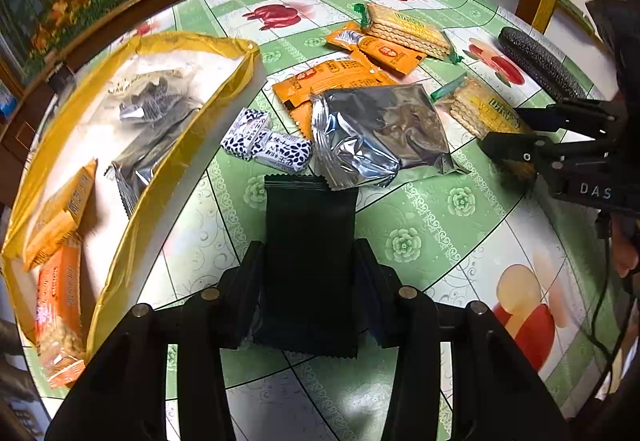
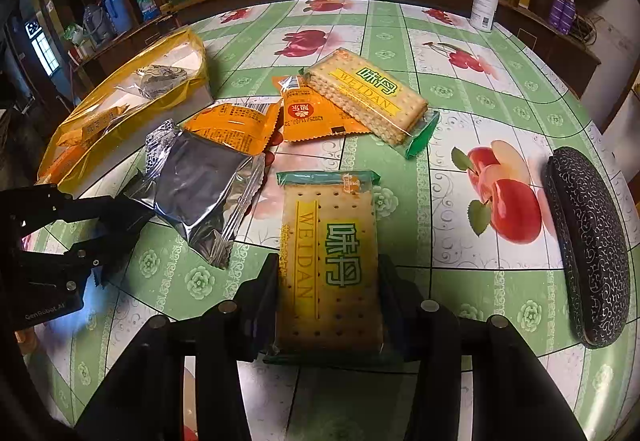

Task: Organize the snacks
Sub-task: 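Grasp the dark green packet with the left tool while the right tool grasps the WEIDAN pack, then carry the green packet and WEIDAN pack over the tray with both tools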

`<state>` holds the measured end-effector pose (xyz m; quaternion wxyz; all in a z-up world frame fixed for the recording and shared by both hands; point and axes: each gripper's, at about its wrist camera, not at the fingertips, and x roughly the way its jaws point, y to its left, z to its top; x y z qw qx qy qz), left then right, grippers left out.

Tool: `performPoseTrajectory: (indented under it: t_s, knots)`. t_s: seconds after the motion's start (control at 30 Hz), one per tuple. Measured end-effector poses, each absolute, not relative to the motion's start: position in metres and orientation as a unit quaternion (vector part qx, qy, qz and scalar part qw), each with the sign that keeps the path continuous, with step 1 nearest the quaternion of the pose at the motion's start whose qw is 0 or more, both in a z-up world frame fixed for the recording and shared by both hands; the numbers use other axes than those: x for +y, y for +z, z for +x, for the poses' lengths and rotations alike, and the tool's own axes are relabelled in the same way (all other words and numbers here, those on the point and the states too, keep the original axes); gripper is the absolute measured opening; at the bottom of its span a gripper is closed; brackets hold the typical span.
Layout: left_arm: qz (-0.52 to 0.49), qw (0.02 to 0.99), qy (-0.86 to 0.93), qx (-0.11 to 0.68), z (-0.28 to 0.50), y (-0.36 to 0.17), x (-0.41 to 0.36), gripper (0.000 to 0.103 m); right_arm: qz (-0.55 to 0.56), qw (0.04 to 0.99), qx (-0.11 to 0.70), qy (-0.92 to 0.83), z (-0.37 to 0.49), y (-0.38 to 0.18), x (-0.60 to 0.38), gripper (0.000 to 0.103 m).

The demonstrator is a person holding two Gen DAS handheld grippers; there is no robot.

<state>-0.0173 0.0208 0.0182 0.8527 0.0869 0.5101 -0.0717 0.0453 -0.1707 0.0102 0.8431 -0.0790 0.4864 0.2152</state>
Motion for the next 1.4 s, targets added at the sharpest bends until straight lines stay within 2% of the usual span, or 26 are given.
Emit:
performPoseTrajectory:
  t_s: [0.27,0.53,0.83,1.4]
  knots:
    - [0.028,0.869,-0.078,0.487,-0.034,0.024,0.028,0.042,-0.036,0.858,0.46,0.226,0.031,0.035,-0.188,0.048]
    - [-0.02,0.899,-0.05,0.435,-0.057,0.062,0.045,0.042,-0.036,0.862,0.44,0.248,0.017,0.057,-0.179,0.048]
    - [-0.037,0.921,0.047,0.385,-0.078,0.091,0.09,0.042,-0.051,0.855,0.424,0.295,-0.003,0.071,-0.141,0.047]
    - [-0.06,0.922,0.124,0.361,-0.093,0.098,0.148,0.042,-0.077,0.844,0.398,0.351,-0.007,0.096,-0.067,0.047]
